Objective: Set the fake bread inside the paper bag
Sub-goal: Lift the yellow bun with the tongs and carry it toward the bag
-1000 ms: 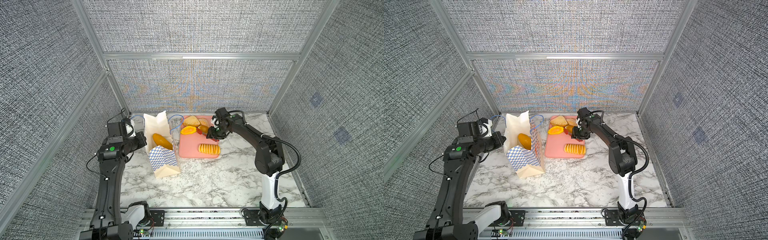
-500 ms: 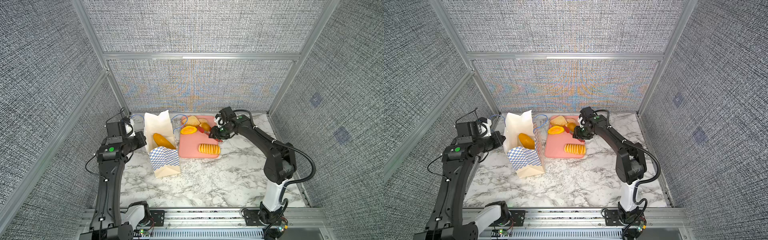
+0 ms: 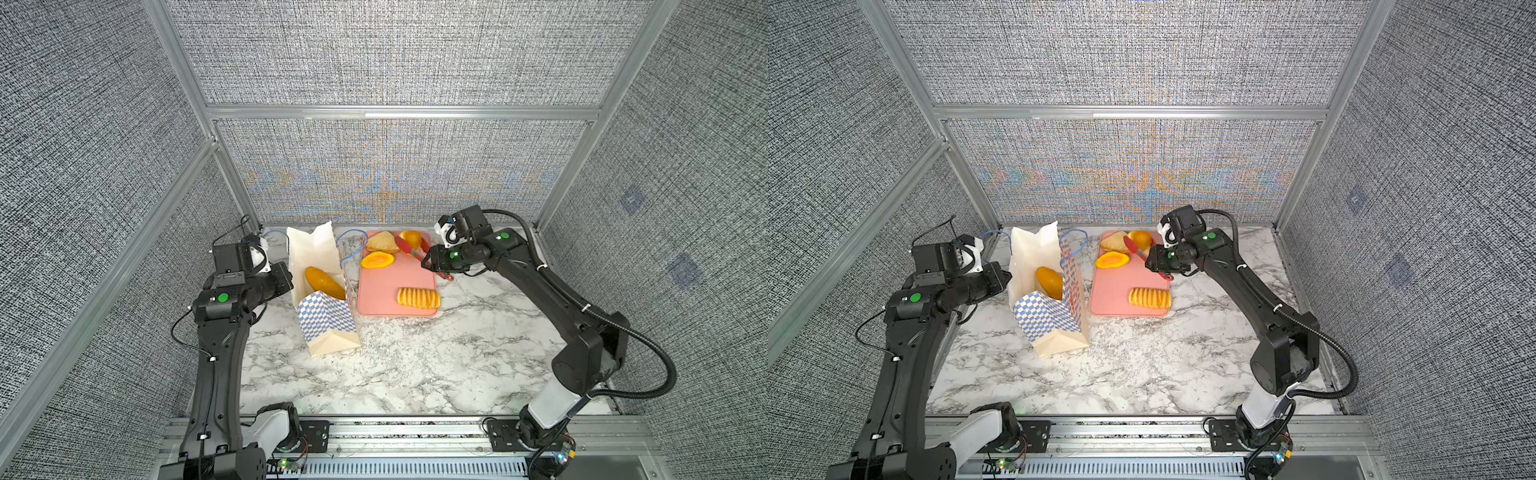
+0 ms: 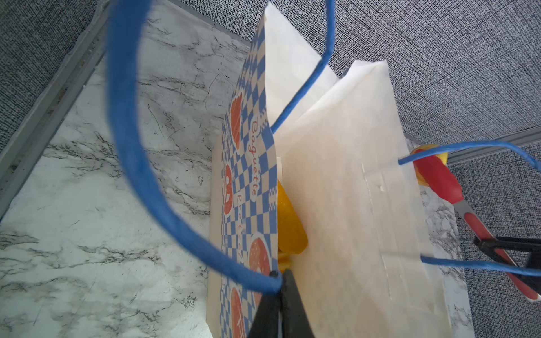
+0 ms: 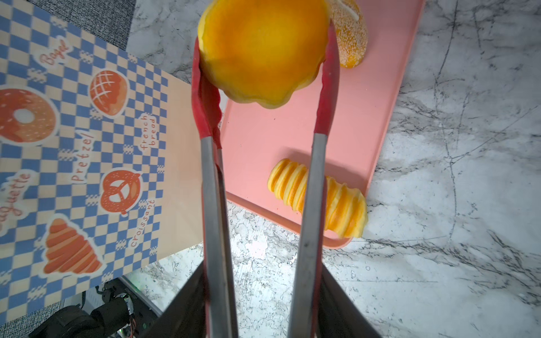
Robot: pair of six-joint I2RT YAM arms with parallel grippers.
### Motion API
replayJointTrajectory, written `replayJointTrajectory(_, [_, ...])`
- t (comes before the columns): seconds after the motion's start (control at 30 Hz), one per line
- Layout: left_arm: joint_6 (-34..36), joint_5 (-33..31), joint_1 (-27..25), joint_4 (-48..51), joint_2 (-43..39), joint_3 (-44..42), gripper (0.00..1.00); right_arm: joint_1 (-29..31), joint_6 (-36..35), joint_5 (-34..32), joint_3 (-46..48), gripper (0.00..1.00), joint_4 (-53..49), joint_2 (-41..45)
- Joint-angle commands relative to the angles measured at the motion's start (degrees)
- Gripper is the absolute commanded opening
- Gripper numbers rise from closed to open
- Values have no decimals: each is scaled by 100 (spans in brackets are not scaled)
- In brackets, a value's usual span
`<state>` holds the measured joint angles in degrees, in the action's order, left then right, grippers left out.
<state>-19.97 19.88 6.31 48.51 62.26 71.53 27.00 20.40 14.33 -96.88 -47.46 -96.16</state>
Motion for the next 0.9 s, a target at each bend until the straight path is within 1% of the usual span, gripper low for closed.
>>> replayJointTrajectory(0.0, [-17,65,3,-34,-21,6,2,83,-44,-104,-182,53,-77,185])
replayJointTrajectory(0.1, [-17,57,3,-17,-47,10,0,203,-54,-181,-384,53,-188,346])
replayJointTrajectory(0.27, [-21,47,7,-8,-65,10,0,587,-158,-536,-758,54,-282,593])
replayJointTrajectory(0.5, [-36,62,4,-28,-43,-7,0,1268,-435,-1045,-1647,54,-741,533])
replayJointTrajectory(0.67, [-40,52,7,-20,-45,2,0,1586,-550,-1143,-2050,54,-853,460])
replayJointTrajectory(0.87, [-25,30,2,-17,-47,2,0,1894,-632,-1160,-2314,54,-861,382])
